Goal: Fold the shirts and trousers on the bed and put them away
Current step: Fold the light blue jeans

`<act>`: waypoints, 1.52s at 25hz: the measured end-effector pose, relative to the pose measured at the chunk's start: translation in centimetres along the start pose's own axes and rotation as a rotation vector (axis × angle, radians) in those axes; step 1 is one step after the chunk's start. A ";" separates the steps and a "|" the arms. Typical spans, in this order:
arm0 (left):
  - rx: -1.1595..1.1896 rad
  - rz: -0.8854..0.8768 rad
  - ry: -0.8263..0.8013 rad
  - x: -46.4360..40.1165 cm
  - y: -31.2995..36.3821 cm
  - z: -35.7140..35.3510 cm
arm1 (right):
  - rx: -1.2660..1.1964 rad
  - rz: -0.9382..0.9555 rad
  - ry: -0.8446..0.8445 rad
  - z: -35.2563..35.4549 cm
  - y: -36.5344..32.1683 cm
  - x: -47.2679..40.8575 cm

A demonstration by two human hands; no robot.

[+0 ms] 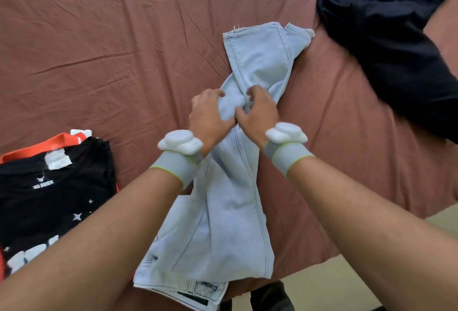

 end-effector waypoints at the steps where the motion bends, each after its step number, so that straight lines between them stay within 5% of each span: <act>1: -0.039 -0.026 -0.008 -1.2 1.1 -0.7 | 0.073 -0.001 0.012 -0.7 -0.6 -2.1; 5: -0.256 0.117 -0.082 -3.8 1.2 -3.6 | 0.566 -0.054 0.007 -2.0 -0.5 -8.5; 8: -0.183 0.050 0.002 -4.2 0.7 -2.8 | 0.578 0.014 -0.013 -1.5 -0.4 -10.5; 10: 0.089 0.035 0.036 -4.6 -0.9 -2.1 | 0.089 0.049 0.087 0.9 -0.3 -11.0; 14: 0.506 0.383 0.036 -5.0 -7.4 -0.2 | -0.956 -0.341 0.486 6.0 6.7 -9.1; 17: 0.184 0.349 0.155 -6.3 -7.2 1.5 | -1.168 -0.565 0.501 5.3 12.2 -6.1; 19: 0.007 -0.003 0.280 -8.5 -1.4 2.6 | -1.264 -0.629 0.471 5.0 14.2 -5.1; 21: -0.080 -0.285 0.182 -10.9 4.5 0.3 | -1.367 -0.607 0.449 5.6 14.5 -5.6; 23: -0.423 -0.351 -0.013 -13.2 7.7 -3.8 | -1.447 -0.578 0.411 6.4 13.6 -6.8; 26: -0.535 -0.202 -0.068 -17.2 7.7 -5.0 | -1.384 -0.443 0.426 8.8 11.8 -8.6; 30: 0.140 0.059 0.167 -22.1 3.2 2.6 | -1.255 -0.236 0.458 11.9 9.4 -10.3; 32: -0.084 0.188 0.349 -22.0 0.7 5.8 | -1.137 -0.249 0.427 11.4 9.6 -10.4; 34: -0.212 0.068 0.432 -20.6 1.0 5.3 | -1.030 -0.286 0.406 10.6 10.5 -10.2; 36: -0.211 0.045 0.253 -19.5 1.4 2.1 | -1.002 -0.293 0.390 9.8 10.4 -10.4; 38: -0.180 0.203 0.126 -19.3 0.7 -0.1 | -0.954 -0.236 0.379 9.9 10.0 -10.7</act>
Point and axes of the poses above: each hand's wrist, its own x-axis away from the middle knuckle, its own z-axis out of the back of the hand, y = z × x, the point moved 7 cm from there along -x, towards the middle knuckle, and after that the axes turned 2 degrees about -z, right-handed, at the moved point
